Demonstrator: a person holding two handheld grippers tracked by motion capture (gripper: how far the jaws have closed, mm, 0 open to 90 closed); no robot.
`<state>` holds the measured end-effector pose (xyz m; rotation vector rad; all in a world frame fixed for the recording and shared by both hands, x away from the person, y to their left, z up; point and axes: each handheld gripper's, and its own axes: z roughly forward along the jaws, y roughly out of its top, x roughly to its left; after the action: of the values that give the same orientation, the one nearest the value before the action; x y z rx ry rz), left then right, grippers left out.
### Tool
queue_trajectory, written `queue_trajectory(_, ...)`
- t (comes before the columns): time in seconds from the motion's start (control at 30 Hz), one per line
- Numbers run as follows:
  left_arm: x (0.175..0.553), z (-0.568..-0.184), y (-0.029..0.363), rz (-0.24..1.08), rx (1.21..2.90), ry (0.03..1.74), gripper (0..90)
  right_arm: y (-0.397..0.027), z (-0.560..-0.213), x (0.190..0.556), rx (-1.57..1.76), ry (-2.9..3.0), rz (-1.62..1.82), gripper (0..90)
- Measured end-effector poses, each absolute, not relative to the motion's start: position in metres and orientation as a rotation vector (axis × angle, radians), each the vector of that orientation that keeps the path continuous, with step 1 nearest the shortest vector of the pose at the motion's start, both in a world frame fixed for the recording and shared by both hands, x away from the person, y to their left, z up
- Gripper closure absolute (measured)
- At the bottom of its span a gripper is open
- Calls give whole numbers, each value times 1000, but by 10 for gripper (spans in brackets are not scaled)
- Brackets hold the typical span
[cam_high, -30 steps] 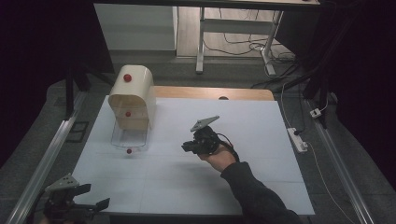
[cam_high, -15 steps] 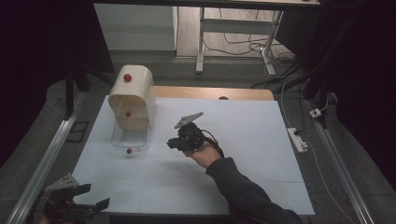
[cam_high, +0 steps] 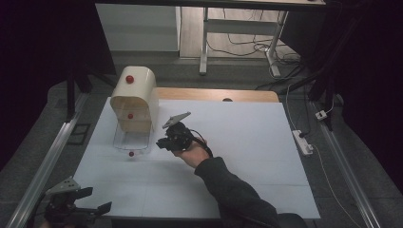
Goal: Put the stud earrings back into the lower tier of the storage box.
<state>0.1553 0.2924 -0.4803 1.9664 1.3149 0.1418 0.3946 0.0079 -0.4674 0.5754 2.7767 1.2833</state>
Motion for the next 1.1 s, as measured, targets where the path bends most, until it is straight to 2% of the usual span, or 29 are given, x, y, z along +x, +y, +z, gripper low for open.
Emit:
queue_trajectory(0.5,155,-480,292,141,1968,1313,30,55,-476,399,531,2752,1295,823)
queue_trajectory(0.83,155,-480,292,145,1977,1307,31,71,-485,401,526,2766,1234,816)
queue_trajectory(1.1,155,-480,291,149,1982,1305,30,72,-482,394,498,2754,1258,729)
